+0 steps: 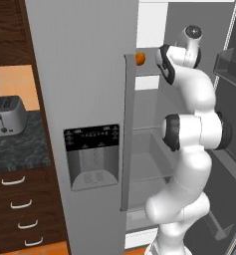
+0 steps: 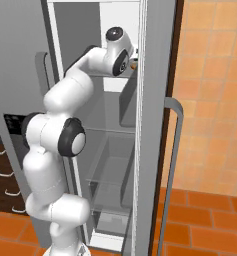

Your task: Place one squash and one chicken drumstick in each tupperware on the nearby counter, to pack two identical lunches.

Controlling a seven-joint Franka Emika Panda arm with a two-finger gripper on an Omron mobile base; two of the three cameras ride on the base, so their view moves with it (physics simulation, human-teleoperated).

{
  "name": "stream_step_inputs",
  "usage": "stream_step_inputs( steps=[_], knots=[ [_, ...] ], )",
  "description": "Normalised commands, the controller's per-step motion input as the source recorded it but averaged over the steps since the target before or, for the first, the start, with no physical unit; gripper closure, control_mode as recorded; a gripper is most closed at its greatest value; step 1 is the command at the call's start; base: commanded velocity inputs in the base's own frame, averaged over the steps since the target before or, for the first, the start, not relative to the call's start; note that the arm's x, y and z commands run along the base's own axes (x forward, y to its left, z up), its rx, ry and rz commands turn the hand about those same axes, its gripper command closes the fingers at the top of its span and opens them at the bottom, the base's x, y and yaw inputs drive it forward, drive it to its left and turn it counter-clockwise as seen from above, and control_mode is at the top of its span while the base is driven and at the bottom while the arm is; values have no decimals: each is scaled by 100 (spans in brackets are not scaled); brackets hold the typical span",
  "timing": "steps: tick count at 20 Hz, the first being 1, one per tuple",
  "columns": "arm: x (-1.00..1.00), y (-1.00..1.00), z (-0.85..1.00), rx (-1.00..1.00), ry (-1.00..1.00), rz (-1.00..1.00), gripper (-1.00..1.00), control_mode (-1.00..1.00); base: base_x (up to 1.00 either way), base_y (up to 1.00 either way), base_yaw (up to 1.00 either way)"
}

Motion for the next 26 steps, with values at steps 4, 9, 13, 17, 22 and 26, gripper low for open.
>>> stream_step_inputs(
  steps=[4, 9, 13, 17, 22, 26],
  knots=[
    [53, -2, -17, 0, 3, 4, -100, -100, 0, 0, 0],
    [59, -14, -9, 0, 3, 3, -100, -100, 0, 0, 0],
    [46, -14, -21, 0, 5, 3, 100, -100, 0, 0, 0],
    [-15, 5, -79, -1, 4, 2, 100, -100, 0, 0, 0],
    [-58, 18, -49, 0, -4, 0, 100, -100, 0, 0, 0],
    [-84, 29, -38, 0, -22, 0, 100, -100, 0, 0, 0]
  ],
)
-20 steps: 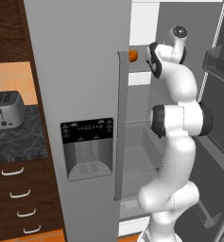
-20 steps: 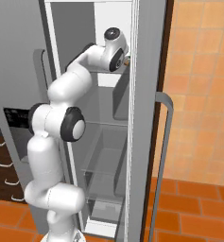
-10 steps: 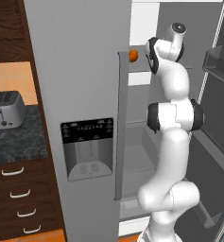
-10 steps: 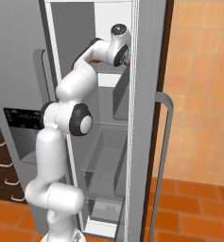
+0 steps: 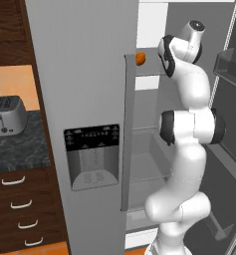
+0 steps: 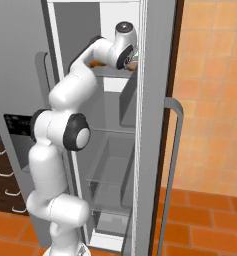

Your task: Place one squash and one chicken drumstick in each tupperware on the nearby counter, to pack two identical lunches.

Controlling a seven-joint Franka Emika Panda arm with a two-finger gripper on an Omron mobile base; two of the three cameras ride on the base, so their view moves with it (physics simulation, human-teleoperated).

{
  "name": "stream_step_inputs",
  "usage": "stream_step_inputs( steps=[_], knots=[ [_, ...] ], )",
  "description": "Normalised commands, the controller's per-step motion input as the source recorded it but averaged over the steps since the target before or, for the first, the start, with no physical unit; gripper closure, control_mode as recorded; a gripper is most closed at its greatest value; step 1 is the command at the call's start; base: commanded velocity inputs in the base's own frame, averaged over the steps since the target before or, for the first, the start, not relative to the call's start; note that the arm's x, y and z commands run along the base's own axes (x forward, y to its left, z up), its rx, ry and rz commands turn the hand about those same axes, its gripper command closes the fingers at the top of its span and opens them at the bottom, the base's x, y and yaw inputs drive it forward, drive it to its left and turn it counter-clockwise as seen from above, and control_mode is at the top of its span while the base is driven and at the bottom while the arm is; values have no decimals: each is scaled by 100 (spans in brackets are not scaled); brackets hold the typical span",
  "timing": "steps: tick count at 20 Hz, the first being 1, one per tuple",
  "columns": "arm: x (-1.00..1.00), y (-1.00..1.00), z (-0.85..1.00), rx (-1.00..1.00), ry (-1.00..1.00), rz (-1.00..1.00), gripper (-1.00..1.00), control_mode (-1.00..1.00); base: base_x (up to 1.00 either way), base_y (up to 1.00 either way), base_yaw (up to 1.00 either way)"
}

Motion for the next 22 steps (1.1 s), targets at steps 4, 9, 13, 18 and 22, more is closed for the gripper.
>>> stream_step_inputs(
  steps=[4, 9, 13, 18, 22],
  knots=[
    [-98, 64, -1, 0, -5, 0, 100, -100, 0, 0, 0],
    [-100, 51, 11, 0, 0, 0, 100, -100, 0, 0, 0],
    [-100, 16, 0, 0, 0, 0, 100, -100, 0, 0, 0],
    [-100, 5, -25, -1, -1, 0, 100, -100, 0, 0, 0],
    [-100, 13, -52, -6, 0, 0, 100, -100, 0, 0, 0]
  ],
)
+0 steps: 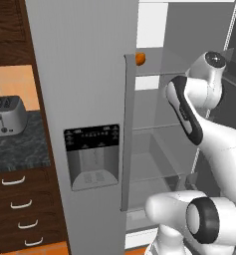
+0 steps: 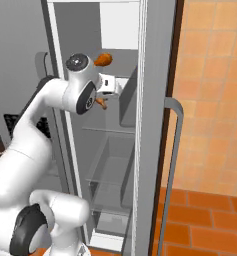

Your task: Place one squash and one chicken drumstick in each tupperware on the nearby counter, to pack two identical lunches.

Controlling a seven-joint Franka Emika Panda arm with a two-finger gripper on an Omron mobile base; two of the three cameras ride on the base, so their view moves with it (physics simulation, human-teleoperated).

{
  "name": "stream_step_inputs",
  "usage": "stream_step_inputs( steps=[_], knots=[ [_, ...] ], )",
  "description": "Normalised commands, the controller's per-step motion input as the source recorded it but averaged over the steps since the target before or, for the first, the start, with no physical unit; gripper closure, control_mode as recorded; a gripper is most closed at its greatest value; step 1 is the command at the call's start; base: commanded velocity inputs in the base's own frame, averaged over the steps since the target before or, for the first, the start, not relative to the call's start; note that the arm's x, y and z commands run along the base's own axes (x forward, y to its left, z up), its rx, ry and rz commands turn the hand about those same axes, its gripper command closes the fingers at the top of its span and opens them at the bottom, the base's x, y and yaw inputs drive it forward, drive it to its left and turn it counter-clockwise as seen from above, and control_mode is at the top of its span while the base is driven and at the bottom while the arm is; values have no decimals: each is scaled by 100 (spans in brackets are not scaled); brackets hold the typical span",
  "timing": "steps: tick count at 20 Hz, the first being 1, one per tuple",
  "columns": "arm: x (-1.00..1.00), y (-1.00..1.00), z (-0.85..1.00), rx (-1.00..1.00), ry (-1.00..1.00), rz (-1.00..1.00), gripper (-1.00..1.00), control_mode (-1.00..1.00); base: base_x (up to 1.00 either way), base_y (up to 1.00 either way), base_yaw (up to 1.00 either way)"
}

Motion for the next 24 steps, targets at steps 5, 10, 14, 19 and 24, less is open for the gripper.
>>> stream_step_inputs(
  steps=[5, 10, 14, 19, 24],
  knots=[
    [-100, 22, -55, -7, -5, 4, 100, -100, 0, 0, 0],
    [0, 0, 0, 0, 0, 0, 100, 100, -100, 42, 9],
    [0, 0, 0, 0, 0, 0, 100, 100, -81, 93, -1],
    [0, 0, 0, 0, 0, 0, 100, 100, -2, 100, -10],
    [0, 0, 0, 0, 0, 0, 100, 100, 6, 100, -3]
  ],
)
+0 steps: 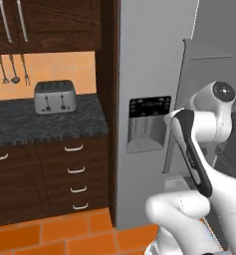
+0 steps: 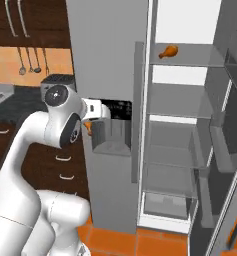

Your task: Place one squash and one chicken drumstick in each tupperware on the nearby counter, to pack two identical lunches.

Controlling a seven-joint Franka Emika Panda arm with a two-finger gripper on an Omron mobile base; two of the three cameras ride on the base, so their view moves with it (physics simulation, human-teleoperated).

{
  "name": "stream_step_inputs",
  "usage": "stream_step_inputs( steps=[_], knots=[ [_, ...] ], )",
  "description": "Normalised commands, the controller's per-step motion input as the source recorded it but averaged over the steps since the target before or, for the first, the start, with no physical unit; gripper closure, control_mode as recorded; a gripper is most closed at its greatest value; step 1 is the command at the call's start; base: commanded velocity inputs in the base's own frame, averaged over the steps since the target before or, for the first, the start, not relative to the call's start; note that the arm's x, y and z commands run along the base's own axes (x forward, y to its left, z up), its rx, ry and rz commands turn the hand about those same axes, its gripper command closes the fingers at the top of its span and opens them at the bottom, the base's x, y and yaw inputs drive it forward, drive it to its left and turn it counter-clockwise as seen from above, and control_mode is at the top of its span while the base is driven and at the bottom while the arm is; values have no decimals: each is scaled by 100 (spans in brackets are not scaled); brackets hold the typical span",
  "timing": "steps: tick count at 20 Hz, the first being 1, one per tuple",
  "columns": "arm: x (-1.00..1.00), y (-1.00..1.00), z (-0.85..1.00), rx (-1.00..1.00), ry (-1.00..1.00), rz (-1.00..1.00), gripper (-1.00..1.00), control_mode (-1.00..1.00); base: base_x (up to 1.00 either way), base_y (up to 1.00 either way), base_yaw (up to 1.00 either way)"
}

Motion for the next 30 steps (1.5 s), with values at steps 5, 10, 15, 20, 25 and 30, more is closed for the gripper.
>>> stream_step_inputs(
  steps=[5, 10, 15, 20, 25, 30],
  knots=[
    [0, 0, 0, 0, 0, 0, 100, 100, 2, 100, 6],
    [0, 0, 0, 0, 0, 0, 100, 100, 28, 100, 5],
    [0, 0, 0, 0, 0, 0, 100, 100, 72, 100, 0],
    [0, 0, 0, 0, 0, 0, 100, 100, 82, 100, -1],
    [0, 0, 0, 0, 0, 0, 100, 100, 49, 100, -5],
    [0, 0, 0, 0, 0, 0, 100, 100, 86, 100, -7]
  ],
)
